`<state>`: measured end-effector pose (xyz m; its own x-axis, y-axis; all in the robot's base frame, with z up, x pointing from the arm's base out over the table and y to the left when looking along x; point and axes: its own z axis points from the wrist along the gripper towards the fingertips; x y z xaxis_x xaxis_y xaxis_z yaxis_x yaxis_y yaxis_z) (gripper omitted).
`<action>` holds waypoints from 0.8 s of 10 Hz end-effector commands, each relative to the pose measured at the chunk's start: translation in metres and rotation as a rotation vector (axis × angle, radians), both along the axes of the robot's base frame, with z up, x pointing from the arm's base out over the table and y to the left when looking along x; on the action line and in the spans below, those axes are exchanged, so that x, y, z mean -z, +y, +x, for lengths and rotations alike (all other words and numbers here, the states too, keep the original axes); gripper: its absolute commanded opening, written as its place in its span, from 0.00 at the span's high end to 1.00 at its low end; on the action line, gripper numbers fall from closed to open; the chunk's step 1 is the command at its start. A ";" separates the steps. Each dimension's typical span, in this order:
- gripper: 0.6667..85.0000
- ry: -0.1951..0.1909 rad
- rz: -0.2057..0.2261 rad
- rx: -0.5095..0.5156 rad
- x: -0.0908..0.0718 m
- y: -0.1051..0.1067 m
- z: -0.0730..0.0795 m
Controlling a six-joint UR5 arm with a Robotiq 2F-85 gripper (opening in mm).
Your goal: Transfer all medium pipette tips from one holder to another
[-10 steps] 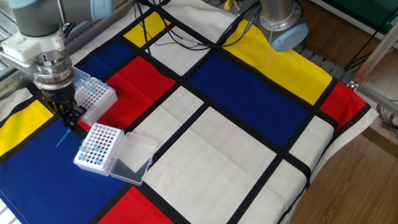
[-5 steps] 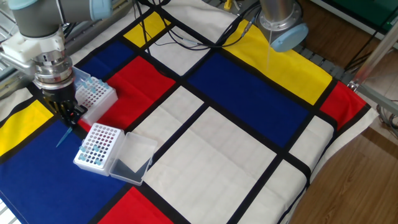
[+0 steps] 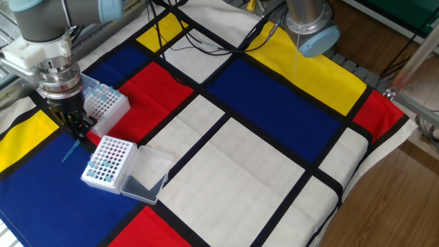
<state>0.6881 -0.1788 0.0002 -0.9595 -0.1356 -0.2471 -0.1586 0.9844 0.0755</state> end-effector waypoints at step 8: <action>0.81 0.027 -0.053 0.022 -0.009 -0.012 0.003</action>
<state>0.6912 -0.1858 0.0042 -0.9635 -0.1357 -0.2306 -0.1487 0.9881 0.0402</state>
